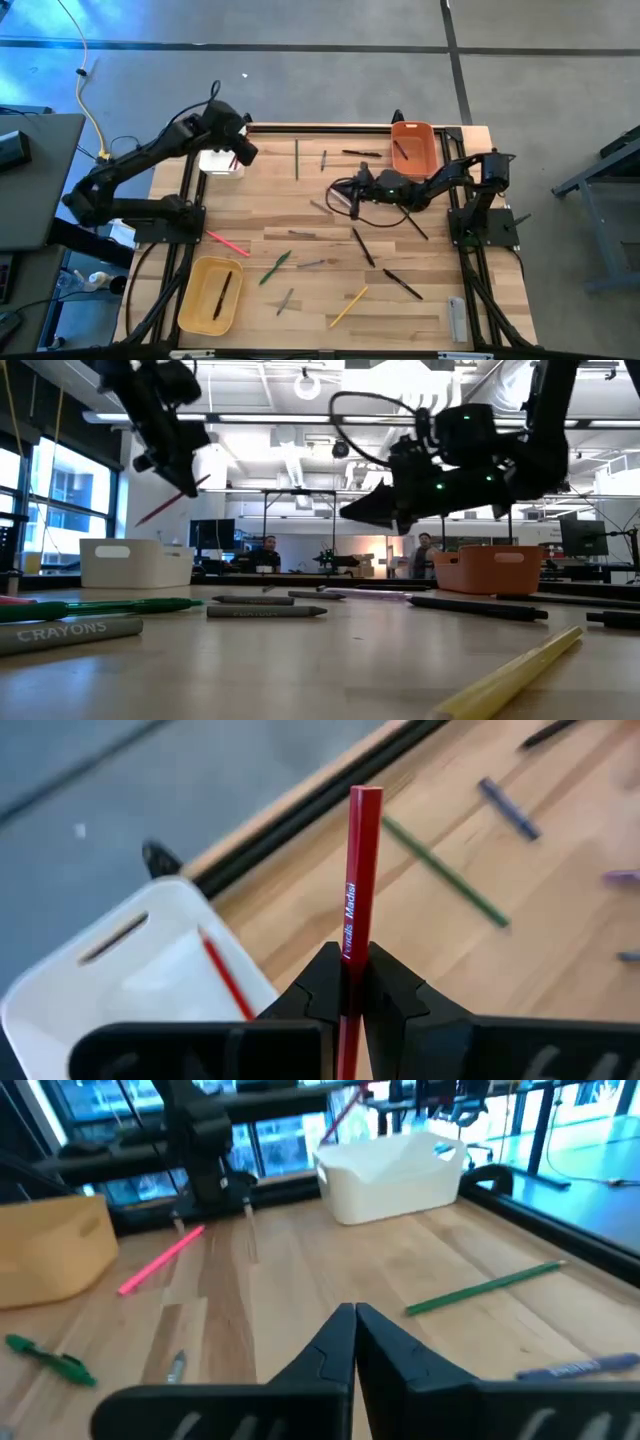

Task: Sort crayons/erasers/pens/pencils in bins
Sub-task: Put the red pencil into the white bin

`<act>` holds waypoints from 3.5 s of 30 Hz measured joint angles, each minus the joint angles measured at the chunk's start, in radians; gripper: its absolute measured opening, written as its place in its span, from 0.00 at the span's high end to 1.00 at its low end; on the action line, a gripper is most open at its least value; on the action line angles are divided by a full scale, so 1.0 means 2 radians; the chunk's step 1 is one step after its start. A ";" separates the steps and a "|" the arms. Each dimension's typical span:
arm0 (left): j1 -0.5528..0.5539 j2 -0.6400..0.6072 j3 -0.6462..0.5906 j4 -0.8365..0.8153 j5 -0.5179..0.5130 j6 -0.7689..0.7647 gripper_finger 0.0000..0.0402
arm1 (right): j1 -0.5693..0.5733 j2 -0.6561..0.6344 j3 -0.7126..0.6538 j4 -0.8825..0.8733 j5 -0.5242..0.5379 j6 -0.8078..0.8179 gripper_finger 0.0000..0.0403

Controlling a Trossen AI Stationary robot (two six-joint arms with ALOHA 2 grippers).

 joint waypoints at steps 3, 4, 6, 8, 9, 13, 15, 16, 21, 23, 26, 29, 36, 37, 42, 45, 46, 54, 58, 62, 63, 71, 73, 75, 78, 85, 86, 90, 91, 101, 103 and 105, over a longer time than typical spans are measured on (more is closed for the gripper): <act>0.032 0.035 0.008 -0.002 0.036 0.000 0.98 | -0.004 -0.010 -0.030 0.036 -0.001 0.001 1.00; 0.042 0.046 0.010 -0.005 0.048 0.000 0.98 | -0.005 -0.014 -0.037 0.047 -0.001 0.001 1.00; 0.061 0.068 0.014 -0.009 0.060 -0.005 0.98 | -0.007 -0.024 -0.051 0.064 -0.001 0.001 1.00; 0.075 0.088 0.017 -0.014 0.057 -0.011 0.98 | -0.007 -0.033 -0.060 0.072 -0.001 0.001 1.00; 0.082 0.096 0.019 -0.014 0.055 -0.011 0.98 | -0.007 -0.038 -0.065 0.073 0.003 -0.001 1.00; 0.101 0.121 0.029 -0.013 0.051 -0.013 0.98 | -0.006 -0.047 -0.068 0.076 0.004 -0.002 1.00; 0.102 0.130 0.038 -0.012 0.049 -0.019 0.98 | -0.006 -0.047 -0.067 0.076 0.003 -0.003 1.00; 0.102 0.134 0.041 -0.011 0.048 -0.020 0.98 | -0.006 -0.047 -0.067 0.076 0.003 -0.006 1.00; 0.114 0.153 0.065 -0.030 0.051 -0.022 0.98 | -0.006 -0.047 -0.067 0.076 0.003 -0.006 1.00; 0.122 0.159 0.074 -0.032 0.058 -0.028 0.98 | -0.006 -0.047 -0.067 0.076 0.002 -0.006 1.00; 0.128 0.165 0.086 -0.041 0.075 -0.039 0.98 | -0.006 -0.047 -0.067 0.079 0.002 -0.008 1.00; 0.129 0.173 0.094 -0.051 0.079 -0.047 0.98 | -0.006 -0.047 -0.067 0.081 0.002 -0.008 1.00; 0.124 0.202 0.098 -0.055 0.047 -0.085 0.98 | -0.006 -0.047 -0.067 0.091 0.001 -0.016 1.00; 0.120 0.206 0.098 -0.055 0.037 -0.092 0.98 | -0.006 -0.047 -0.067 0.091 -0.002 -0.016 1.00; 0.106 0.219 0.098 -0.048 -0.011 -0.124 0.98 | -0.006 -0.047 -0.067 0.091 -0.012 -0.021 1.00; 0.098 0.224 0.098 -0.046 -0.039 -0.145 0.98 | -0.006 -0.047 -0.067 0.091 -0.012 -0.029 1.00; 0.095 0.226 0.098 -0.044 -0.047 -0.150 0.98 | -0.006 -0.047 -0.067 0.091 -0.012 -0.032 1.00; 0.083 0.227 0.098 -0.048 -0.082 -0.208 0.98 | -0.006 -0.047 -0.067 0.091 -0.012 -0.046 1.00; 0.079 0.227 0.098 -0.060 -0.089 -0.238 0.98 | -0.006 -0.047 -0.067 0.091 -0.012 -0.049 1.00; 0.075 0.227 0.098 -0.077 -0.089 -0.264 0.98 | -0.006 -0.047 -0.067 0.091 -0.012 -0.059 1.00; 0.073 0.227 0.098 -0.082 -0.089 -0.269 0.98 | -0.006 -0.047 -0.067 0.092 -0.012 -0.059 1.00; 0.068 0.227 0.098 -0.097 -0.089 -0.294 0.98 | -0.006 -0.047 -0.067 0.092 -0.012 -0.074 1.00; 0.068 0.227 0.098 -0.096 -0.089 -0.299 0.98 | -0.006 -0.047 -0.067 0.092 -0.012 -0.076 1.00; 0.068 0.227 0.098 -0.094 -0.089 -0.302 0.98 | -0.006 -0.047 -0.067 0.092 -0.012 -0.079 1.00; 0.068 0.234 0.098 -0.090 -0.089 -0.303 0.98 | -0.006 -0.047 -0.067 0.092 -0.012 -0.081 1.00; 0.063 0.293 0.097 -0.091 -0.108 -0.278 0.98 | -0.006 -0.047 -0.068 0.094 -0.012 -0.081 1.00; 0.062 0.299 0.097 -0.090 -0.110 -0.276 0.98 | -0.006 -0.047 -0.068 0.094 -0.012 -0.081 1.00; 0.062 0.313 0.097 -0.090 -0.110 -0.257 0.98 | -0.007 -0.047 -0.068 0.096 -0.012 -0.084 1.00; 0.062 0.314 0.097 -0.090 -0.110 -0.255 0.98 | -0.007 -0.047 -0.068 0.097 -0.012 -0.085 1.00; 0.064 0.316 0.097 -0.090 -0.107 -0.240 0.95 | -0.007 -0.047 -0.068 0.103 -0.012 -0.090 1.00; 0.064 0.316 0.097 -0.090 -0.107 -0.240 0.92 | -0.007 -0.047 -0.068 0.103 -0.012 -0.090 1.00; 0.063 0.316 0.097 -0.090 -0.106 -0.231 0.88 | -0.007 -0.047 -0.068 0.103 -0.012 -0.090 1.00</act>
